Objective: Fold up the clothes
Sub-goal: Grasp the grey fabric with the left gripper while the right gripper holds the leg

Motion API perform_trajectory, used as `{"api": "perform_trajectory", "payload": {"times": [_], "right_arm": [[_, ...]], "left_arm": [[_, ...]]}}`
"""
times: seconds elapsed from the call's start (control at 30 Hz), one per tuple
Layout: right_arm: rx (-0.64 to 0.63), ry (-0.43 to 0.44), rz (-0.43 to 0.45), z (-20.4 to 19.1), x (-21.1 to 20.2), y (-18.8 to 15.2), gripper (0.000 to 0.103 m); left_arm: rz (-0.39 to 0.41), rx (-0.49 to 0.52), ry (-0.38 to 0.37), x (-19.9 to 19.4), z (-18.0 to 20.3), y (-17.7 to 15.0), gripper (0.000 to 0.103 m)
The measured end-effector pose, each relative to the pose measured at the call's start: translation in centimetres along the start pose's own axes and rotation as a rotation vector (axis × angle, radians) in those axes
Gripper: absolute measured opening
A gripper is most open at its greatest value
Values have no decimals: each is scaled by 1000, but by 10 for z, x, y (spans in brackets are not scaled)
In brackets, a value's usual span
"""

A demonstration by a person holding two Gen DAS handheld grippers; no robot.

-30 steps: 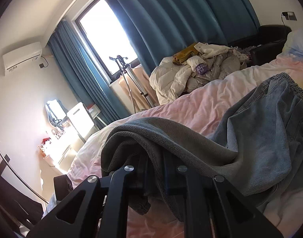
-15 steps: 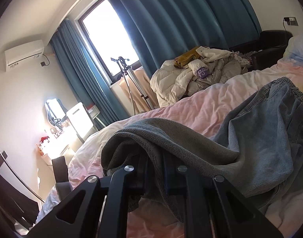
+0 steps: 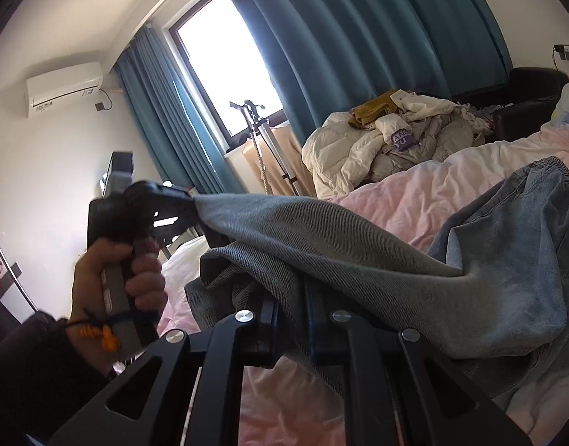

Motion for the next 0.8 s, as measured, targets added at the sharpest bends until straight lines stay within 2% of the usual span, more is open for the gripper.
{"api": "perform_trajectory", "payload": {"times": [0.2,0.3,0.37,0.47,0.57,0.67,0.8], "right_arm": [[0,43,-21,1,13,-5,10],[2,51,-18,4,21,-7,10],[-2,50,-18,7,28,-8,10],[-14,34,-13,13,38,-12,10],[4,19,-30,24,52,-14,10],[22,11,-34,32,60,-15,10],[2,4,-24,30,60,-15,10]], "left_arm": [[18,20,50,46,28,70,5],[7,60,126,88,40,84,5],[-8,123,172,119,49,80,6],[-48,190,172,152,54,65,6],[-96,215,143,167,53,52,9],[-137,240,101,166,56,43,19],[-132,262,63,133,55,35,26]]}}
Point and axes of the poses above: each gripper's, at about its wrist camera, not at the fingertips, and x roughly the way its jaws point, z to its right, y to its top, the point moved 2 cm from there along x, roughly the way its jaws point, and after that the axes turned 3 degrees about -z, right-handed, at the moved point
